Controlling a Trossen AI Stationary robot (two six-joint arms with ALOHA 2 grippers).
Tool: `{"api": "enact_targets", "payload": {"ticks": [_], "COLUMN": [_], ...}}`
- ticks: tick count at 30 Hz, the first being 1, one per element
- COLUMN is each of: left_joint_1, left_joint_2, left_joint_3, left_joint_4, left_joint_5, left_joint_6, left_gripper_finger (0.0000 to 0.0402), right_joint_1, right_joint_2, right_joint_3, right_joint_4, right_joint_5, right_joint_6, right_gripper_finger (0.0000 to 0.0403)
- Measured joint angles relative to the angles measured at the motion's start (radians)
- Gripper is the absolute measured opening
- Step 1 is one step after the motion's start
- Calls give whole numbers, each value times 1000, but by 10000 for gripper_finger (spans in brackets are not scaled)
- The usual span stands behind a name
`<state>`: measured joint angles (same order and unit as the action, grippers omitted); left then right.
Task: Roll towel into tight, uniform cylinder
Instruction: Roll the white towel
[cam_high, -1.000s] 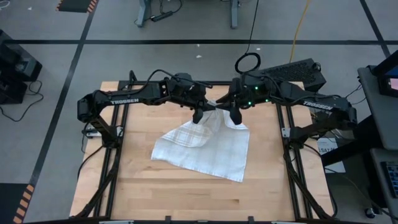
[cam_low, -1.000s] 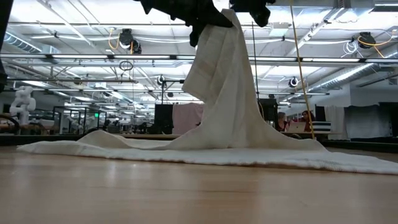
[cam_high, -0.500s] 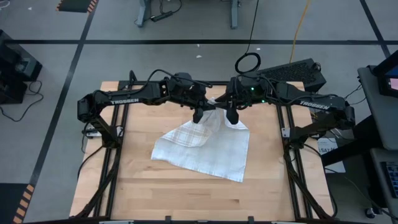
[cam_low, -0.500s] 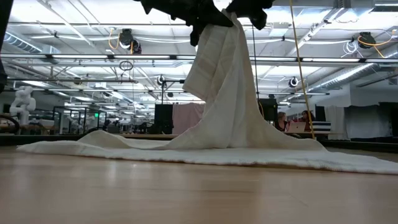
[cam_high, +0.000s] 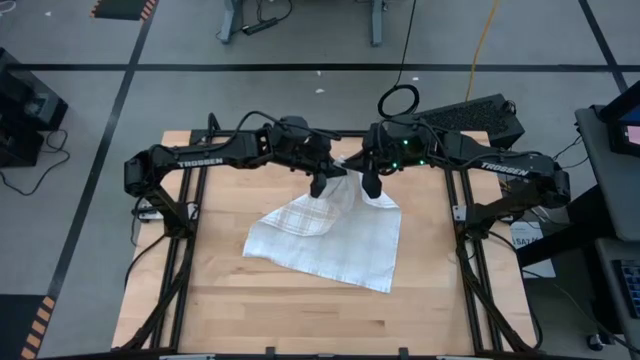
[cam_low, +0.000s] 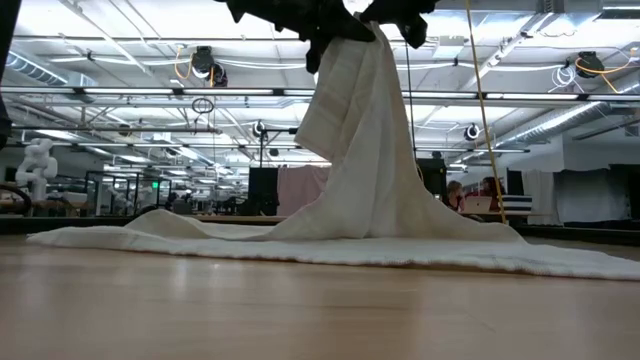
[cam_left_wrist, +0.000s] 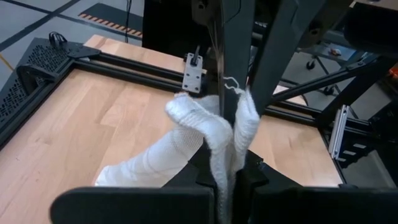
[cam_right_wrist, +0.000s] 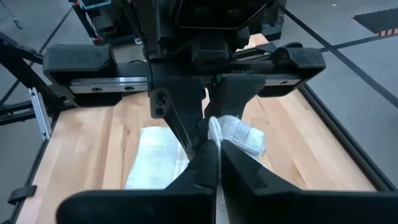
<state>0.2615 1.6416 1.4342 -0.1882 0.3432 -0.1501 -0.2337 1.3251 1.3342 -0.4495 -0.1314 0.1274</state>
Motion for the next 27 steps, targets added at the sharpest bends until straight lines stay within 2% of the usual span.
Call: {"api": "enact_targets", "payload": {"ticks": [27], "left_joint_1": [0], "left_joint_2": [-1], "left_joint_3": [2], "left_joint_4": [2], "left_joint_5": [3], "left_joint_6": [0], "left_gripper_finger": [16], "right_joint_1": [0], "right_joint_2": [-27], "right_joint_3": [3], "right_joint_4": [-3], "right_joint_5": [52], "right_joint_6": [25], "right_gripper_finger": [0]}}
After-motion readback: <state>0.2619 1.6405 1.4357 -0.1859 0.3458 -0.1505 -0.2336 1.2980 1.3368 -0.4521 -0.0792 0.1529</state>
